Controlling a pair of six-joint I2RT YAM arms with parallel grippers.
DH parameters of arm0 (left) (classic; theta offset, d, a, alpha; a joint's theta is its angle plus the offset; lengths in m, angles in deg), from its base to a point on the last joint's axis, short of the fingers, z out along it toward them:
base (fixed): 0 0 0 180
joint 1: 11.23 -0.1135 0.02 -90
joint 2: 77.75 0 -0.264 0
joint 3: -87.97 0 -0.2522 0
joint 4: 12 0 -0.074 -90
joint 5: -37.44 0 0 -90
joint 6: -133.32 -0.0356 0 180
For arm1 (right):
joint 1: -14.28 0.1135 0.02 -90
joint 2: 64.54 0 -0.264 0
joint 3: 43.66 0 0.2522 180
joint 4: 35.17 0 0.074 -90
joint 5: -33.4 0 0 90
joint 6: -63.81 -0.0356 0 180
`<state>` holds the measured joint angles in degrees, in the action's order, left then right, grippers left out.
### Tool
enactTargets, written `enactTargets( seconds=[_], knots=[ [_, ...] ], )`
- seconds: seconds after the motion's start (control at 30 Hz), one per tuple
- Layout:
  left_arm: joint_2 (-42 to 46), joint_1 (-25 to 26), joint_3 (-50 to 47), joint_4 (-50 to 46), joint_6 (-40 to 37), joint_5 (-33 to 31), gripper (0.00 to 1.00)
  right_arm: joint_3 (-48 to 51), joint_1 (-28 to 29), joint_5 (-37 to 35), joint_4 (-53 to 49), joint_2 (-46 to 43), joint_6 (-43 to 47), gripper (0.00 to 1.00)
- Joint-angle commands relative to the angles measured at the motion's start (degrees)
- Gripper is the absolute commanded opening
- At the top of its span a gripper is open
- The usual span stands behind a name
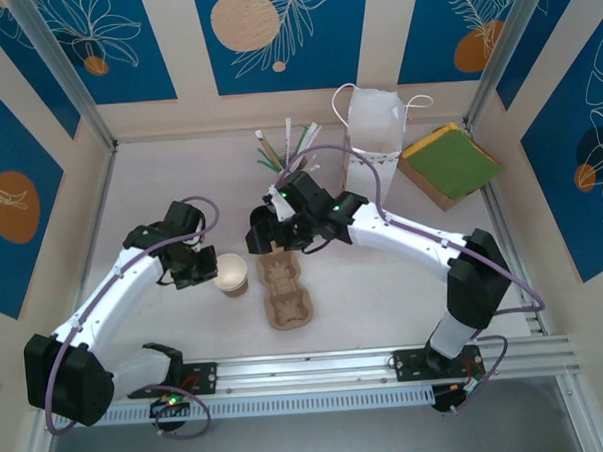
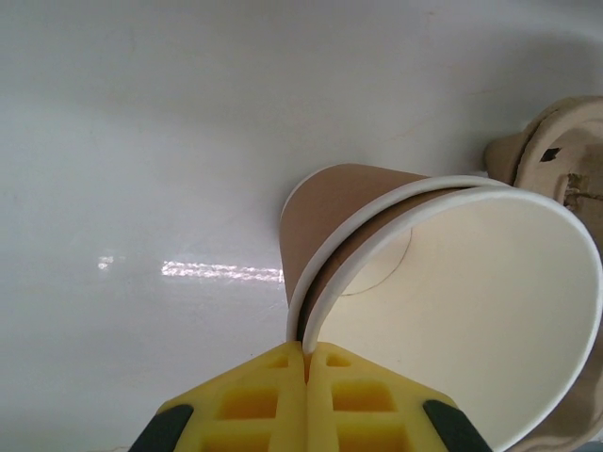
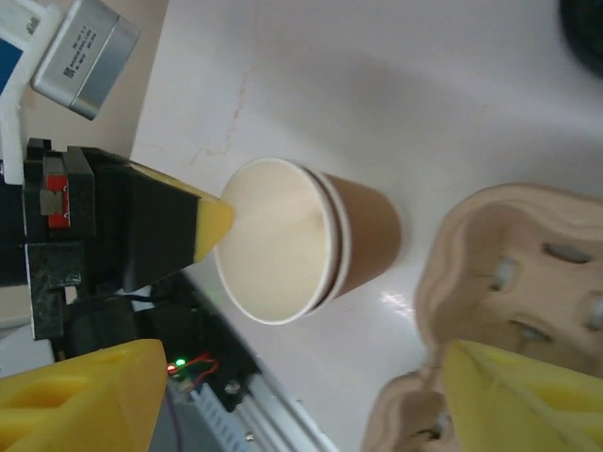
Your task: Pack the takeout coffee
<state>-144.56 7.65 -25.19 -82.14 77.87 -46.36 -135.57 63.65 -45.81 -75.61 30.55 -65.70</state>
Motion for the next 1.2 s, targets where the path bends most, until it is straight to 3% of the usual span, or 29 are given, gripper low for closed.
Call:
enactTargets(
  seconds=[0.0, 0.4, 0.97, 1.17],
  knots=[
    [1.4, -0.6, -0.2, -0.5, -0.8, 1.3, 0.0, -2.8, 0.3, 8.3, 2.7, 3.3, -5.5, 0.71],
    [2.6, -0.6, -1.3, -0.1, -0.3, 2.2, 0.0, -4.0, 0.6, 16.4, 8.0, 11.0, -13.7, 0.58],
    [2.7, -0.7, -0.6, 0.3, 0.4, 2.7, 0.0, -8.0, 1.6, 16.5, 2.6, 14.9, -12.9, 0.58],
    [2.2, -0.6, -1.1, 0.2, 0.1, 2.4, 0.0, -7.8, 1.2, 12.8, 1.4, 12.5, -11.8, 0.58]
  ],
)
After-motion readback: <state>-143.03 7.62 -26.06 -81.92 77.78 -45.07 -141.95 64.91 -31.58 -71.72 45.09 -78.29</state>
